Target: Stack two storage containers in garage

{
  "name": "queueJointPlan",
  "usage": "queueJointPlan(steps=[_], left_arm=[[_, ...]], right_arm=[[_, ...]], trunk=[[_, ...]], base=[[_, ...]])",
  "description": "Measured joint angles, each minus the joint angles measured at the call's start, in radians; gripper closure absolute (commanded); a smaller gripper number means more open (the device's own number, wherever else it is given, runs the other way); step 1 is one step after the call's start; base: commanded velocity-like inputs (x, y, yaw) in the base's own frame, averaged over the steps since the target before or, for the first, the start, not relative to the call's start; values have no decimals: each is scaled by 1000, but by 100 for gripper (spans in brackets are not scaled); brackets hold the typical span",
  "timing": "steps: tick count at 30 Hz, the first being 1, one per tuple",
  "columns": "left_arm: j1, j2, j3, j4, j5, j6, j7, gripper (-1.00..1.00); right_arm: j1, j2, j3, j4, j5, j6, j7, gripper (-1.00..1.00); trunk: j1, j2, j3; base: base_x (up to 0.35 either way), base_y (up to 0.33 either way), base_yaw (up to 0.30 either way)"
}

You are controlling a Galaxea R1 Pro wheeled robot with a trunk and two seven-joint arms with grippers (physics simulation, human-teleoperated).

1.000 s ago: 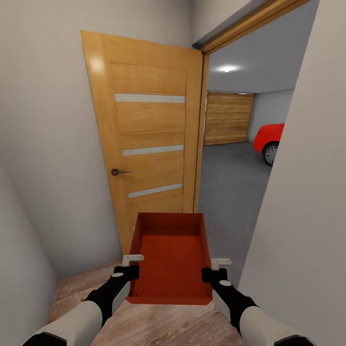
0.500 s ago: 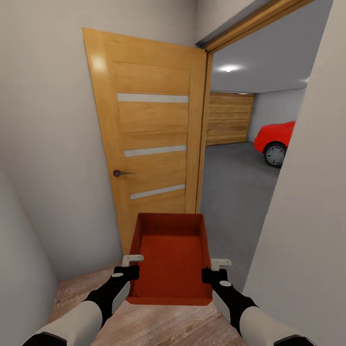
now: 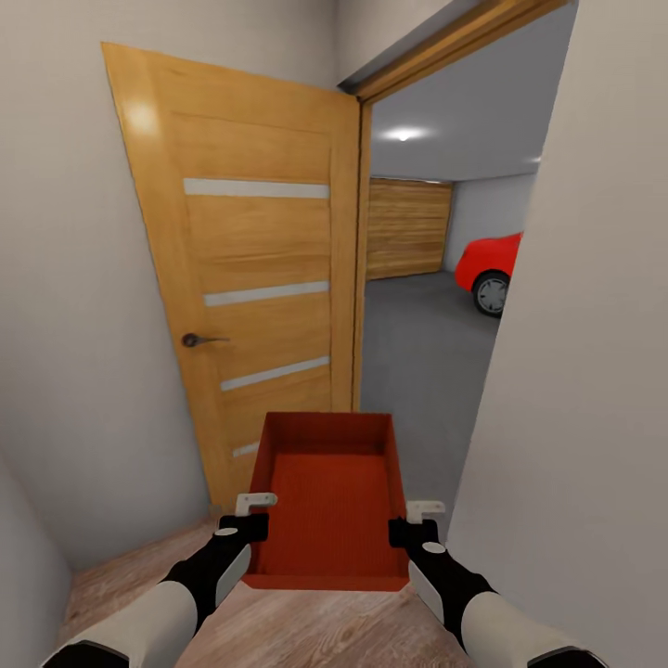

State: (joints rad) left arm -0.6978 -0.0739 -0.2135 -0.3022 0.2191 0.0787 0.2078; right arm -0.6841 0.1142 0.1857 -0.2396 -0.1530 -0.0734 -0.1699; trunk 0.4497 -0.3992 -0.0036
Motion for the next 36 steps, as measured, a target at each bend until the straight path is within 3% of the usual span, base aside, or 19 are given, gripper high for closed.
queueJointPlan(steps=[7,24,36], left_arm=[[0,0,-1,-1,0,1,0,100],[0,0,1,1,-2,2,0,100],[0,-1,0,6,1,0,0,100]], right_arm=[[0,0,0,1,-1,-1,1,100],[0,0,0,3,-2,-1,2,100],[0,0,1,3,-1,3,0,100]], trunk=[[0,0,0],[0,0,0],[0,0,0]], base=[[17,65,-181],[104,278,-13],[30,49,-255]])
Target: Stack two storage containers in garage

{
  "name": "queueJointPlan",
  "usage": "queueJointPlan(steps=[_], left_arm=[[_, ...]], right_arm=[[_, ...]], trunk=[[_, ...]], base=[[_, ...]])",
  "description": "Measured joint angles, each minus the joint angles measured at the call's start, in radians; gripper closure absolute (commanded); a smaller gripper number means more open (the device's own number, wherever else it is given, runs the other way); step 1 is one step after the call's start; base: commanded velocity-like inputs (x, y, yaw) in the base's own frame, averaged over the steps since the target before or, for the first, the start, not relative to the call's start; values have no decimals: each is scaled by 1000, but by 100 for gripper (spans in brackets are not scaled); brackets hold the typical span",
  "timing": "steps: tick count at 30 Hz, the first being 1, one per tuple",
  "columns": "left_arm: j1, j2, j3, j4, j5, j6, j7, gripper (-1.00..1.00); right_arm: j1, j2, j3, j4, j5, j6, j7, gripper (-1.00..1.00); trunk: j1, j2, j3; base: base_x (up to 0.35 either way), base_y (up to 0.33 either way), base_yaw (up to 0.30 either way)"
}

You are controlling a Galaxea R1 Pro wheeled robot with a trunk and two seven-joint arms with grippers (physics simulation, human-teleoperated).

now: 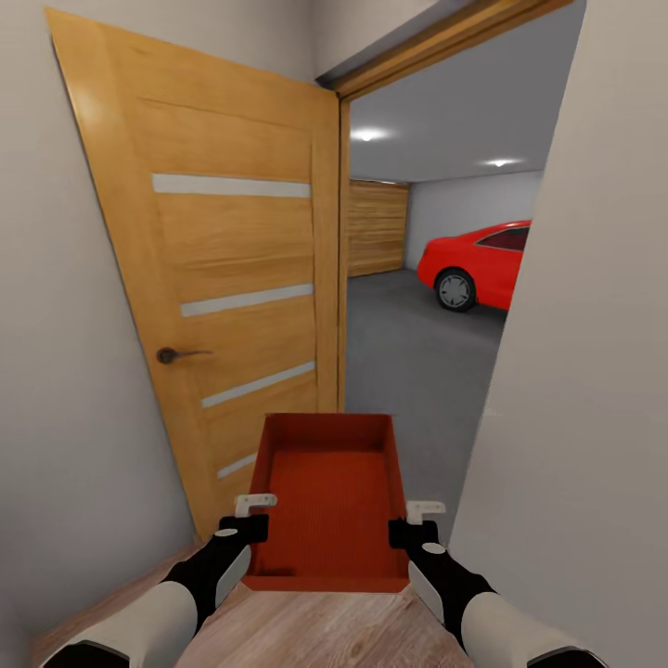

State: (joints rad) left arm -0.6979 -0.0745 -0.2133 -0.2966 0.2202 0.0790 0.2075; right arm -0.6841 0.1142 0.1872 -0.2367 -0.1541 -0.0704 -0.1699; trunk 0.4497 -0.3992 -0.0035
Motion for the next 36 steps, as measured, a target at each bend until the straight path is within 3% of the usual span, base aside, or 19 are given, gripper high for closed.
queueJointPlan(steps=[6,16,36], left_arm=[[0,0,0,0,0,0,0,100],[0,1,0,-2,0,1,-1,100],[0,1,-2,-9,-1,1,0,100]], right_arm=[[0,0,0,0,0,0,0,100],[0,0,-1,0,0,0,0,100],[0,-1,0,0,-4,-9,1,100]], trunk=[[0,0,0],[-1,0,0],[-1,0,0]], base=[[68,0,-285],[296,16,-270],[313,158,-46]])
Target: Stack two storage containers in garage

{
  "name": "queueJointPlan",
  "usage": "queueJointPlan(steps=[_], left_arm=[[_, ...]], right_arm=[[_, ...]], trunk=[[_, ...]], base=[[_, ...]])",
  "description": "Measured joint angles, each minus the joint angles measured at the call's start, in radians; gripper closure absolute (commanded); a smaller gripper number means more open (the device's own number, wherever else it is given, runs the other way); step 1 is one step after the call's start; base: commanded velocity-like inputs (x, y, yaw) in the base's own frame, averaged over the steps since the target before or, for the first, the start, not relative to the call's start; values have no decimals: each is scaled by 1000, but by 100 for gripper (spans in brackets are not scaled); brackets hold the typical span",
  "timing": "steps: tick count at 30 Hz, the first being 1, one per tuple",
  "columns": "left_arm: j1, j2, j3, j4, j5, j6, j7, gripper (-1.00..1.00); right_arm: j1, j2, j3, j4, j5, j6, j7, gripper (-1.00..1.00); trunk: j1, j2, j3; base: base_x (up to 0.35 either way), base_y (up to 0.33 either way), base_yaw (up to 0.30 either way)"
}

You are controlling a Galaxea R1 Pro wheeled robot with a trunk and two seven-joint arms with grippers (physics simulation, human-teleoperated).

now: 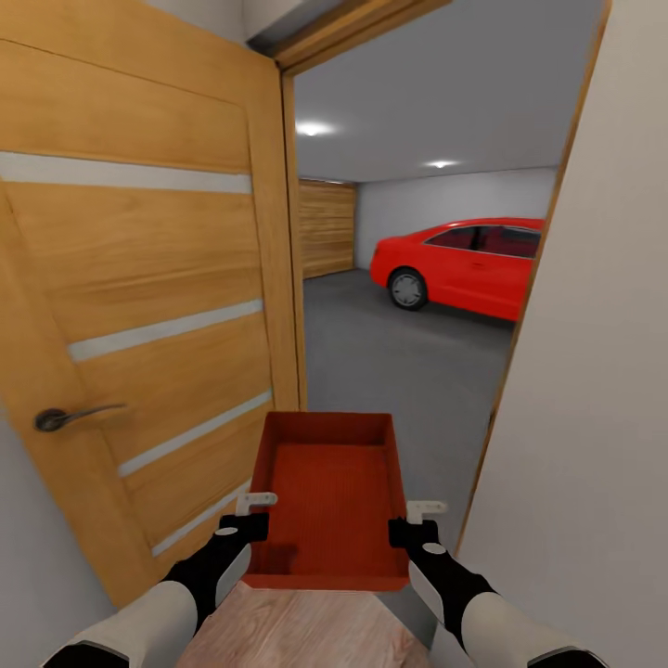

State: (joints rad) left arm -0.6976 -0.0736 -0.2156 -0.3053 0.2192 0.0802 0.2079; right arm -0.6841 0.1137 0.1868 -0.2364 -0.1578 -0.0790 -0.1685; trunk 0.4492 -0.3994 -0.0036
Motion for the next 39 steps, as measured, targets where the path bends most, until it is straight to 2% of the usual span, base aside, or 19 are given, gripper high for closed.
queueJointPlan(steps=[18,28,39], left_arm=[[0,0,1,-2,-2,3,0,100],[0,0,1,-2,-3,3,1,100],[0,1,-1,-1,0,3,0,100]], right_arm=[[0,1,-1,0,0,0,-1,100],[0,0,-1,1,0,0,0,100],[0,1,-1,2,-1,0,-1,100]], trunk=[[0,0,0],[0,0,0],[0,0,0]], base=[[298,213,-281],[291,230,-71],[290,230,-268]])
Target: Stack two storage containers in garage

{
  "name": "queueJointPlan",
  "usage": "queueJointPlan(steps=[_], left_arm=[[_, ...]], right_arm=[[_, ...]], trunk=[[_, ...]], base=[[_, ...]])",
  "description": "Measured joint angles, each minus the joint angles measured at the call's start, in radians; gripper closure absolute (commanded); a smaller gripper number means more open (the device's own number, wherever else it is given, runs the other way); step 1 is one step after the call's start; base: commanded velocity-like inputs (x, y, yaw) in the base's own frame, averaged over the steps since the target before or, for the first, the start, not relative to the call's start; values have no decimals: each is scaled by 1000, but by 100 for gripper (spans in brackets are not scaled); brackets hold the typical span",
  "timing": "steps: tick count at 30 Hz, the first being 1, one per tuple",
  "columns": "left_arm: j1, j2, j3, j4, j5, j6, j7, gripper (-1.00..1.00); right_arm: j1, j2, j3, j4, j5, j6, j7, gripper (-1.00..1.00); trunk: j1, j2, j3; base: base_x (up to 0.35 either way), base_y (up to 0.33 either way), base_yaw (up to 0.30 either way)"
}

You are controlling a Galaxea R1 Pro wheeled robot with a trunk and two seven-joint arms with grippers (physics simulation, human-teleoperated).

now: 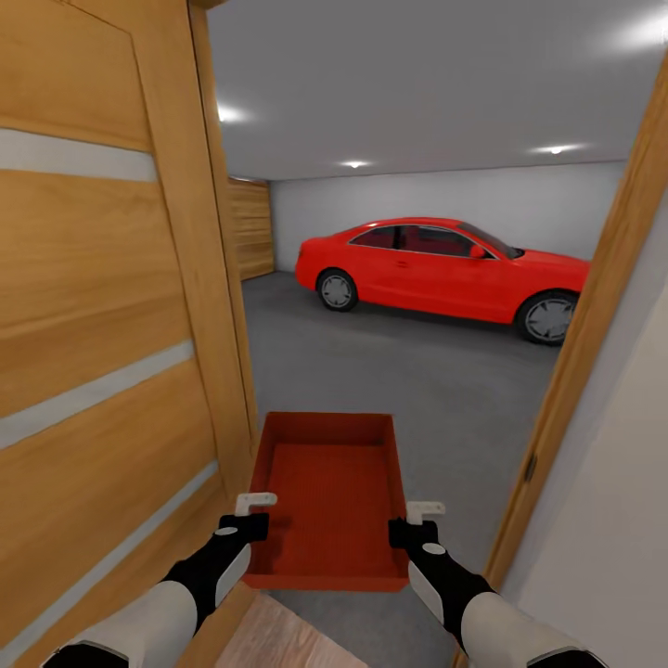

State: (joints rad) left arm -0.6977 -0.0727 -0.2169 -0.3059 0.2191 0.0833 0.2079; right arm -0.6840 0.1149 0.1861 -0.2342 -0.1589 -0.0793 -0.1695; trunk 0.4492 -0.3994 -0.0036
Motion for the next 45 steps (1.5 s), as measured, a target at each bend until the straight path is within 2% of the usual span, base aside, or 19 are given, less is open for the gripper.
queueJointPlan(steps=[16,45], left_arm=[[0,-1,1,2,0,-2,0,100],[0,-1,1,4,1,-3,0,100]], right_arm=[[0,-1,1,0,0,0,0,100],[0,-1,1,0,2,1,0,100]], trunk=[[0,0,0],[0,0,0]], base=[[289,222,-288],[271,162,-270]])
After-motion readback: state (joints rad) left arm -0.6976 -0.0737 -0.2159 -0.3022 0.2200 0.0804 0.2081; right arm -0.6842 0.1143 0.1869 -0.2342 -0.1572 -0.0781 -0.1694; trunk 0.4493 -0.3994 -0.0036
